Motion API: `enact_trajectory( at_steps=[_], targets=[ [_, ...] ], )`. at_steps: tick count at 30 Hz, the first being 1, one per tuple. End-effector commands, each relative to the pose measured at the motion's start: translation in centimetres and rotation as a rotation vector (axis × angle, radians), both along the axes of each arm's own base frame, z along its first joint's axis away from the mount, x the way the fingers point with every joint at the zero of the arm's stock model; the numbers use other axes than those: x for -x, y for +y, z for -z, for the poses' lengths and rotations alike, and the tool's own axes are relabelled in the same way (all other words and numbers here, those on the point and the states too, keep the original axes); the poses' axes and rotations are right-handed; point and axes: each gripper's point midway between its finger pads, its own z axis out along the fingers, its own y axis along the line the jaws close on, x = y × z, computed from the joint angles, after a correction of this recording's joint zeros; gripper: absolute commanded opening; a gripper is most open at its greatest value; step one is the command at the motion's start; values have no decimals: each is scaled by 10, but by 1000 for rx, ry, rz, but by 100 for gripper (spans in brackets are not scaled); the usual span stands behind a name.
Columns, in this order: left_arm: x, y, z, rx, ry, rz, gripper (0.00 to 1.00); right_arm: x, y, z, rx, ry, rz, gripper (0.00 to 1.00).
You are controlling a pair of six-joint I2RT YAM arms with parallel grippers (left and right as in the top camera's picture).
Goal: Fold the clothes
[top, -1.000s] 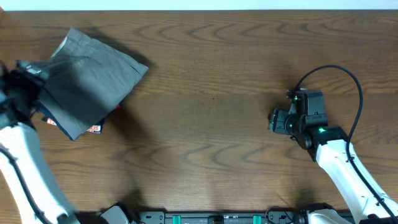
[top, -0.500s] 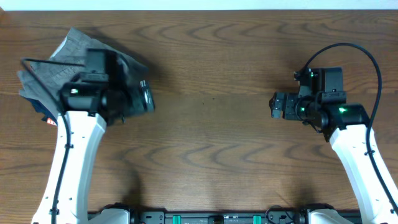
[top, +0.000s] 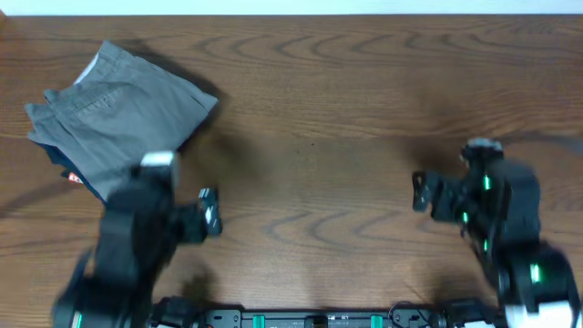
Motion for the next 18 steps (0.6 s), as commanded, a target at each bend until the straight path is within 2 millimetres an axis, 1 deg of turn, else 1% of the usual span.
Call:
enact_trajectory(
  at_steps=[1,5,9,11,18],
  targets=[
    [14,14,0,-3,-124,-53,98,15,-18,-1,16,-103,118,99],
    [35,20,-14,31,-235,-55,98,30,-20,1,4,-154,119,99],
    [48,23,-20,46,-284,-56,98,44,-23,13,18,-96,118,99],
    [49,24,-21,49,-293,-56,98,52,-24,24,30,-43,117,99],
    [49,24,-21,48,-292,-56,98,70,-27,42,53,60,114,99]
  ],
)
